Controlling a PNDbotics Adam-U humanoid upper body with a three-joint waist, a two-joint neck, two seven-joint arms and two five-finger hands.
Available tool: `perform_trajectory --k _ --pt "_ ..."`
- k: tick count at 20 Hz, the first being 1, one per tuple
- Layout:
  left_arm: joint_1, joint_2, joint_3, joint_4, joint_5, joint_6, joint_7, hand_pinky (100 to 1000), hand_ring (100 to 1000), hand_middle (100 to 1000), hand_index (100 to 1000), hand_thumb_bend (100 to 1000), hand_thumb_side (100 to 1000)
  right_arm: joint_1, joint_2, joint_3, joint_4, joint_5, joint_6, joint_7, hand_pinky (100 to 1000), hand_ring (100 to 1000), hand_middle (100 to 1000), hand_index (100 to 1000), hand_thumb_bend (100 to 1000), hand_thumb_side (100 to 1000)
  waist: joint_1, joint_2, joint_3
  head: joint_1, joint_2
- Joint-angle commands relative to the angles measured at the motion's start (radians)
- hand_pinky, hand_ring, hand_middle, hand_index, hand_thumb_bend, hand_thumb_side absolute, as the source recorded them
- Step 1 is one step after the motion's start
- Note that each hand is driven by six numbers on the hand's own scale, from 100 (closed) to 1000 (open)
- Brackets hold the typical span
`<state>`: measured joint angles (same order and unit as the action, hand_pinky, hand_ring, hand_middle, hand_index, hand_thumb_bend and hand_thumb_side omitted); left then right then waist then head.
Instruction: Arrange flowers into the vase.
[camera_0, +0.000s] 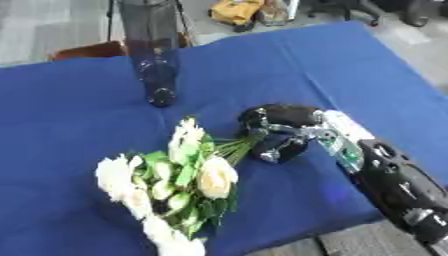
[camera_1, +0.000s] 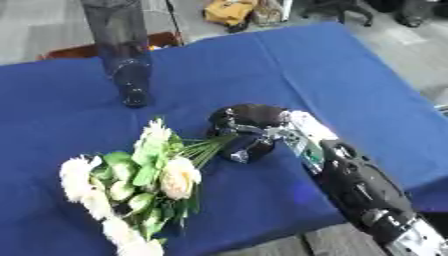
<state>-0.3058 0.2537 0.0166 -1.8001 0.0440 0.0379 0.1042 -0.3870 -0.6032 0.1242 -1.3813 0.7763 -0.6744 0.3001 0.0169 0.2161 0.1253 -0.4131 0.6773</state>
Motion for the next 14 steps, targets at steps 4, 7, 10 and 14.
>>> perform_trajectory --k 4,7,10,14 --pt "-0.005 0.006 0.003 -0.011 0.003 -0.001 -0.004 387 568 614 775 652 635 -0.012 -0.016 0.001 -0.007 0.036 0.000 -0.006 786 892 657 806 302 139 0.015 -0.002 0.004 -0.003 0.006" --pt "-0.005 0.005 0.002 -0.011 0.003 -0.001 -0.004 387 568 614 775 653 635 -0.013 -0.017 0.003 -0.009 0.058 -0.002 -0.009 787 892 670 810 299 145 0.015 -0.003 0.004 -0.003 0.007" --pt "-0.005 0.005 0.003 -0.011 0.002 -0.001 -0.004 387 569 614 775 652 635 -0.012 -0.016 0.007 -0.011 0.074 -0.004 -0.010 783 888 665 808 293 145 0.014 -0.004 0.005 -0.004 0.007" --pt "-0.004 0.004 0.002 -0.011 0.003 -0.001 -0.004 387 569 614 775 653 635 -0.012 -0.015 0.013 -0.017 0.087 -0.005 -0.010 776 878 643 798 273 148 0.013 -0.005 0.004 -0.004 0.008"
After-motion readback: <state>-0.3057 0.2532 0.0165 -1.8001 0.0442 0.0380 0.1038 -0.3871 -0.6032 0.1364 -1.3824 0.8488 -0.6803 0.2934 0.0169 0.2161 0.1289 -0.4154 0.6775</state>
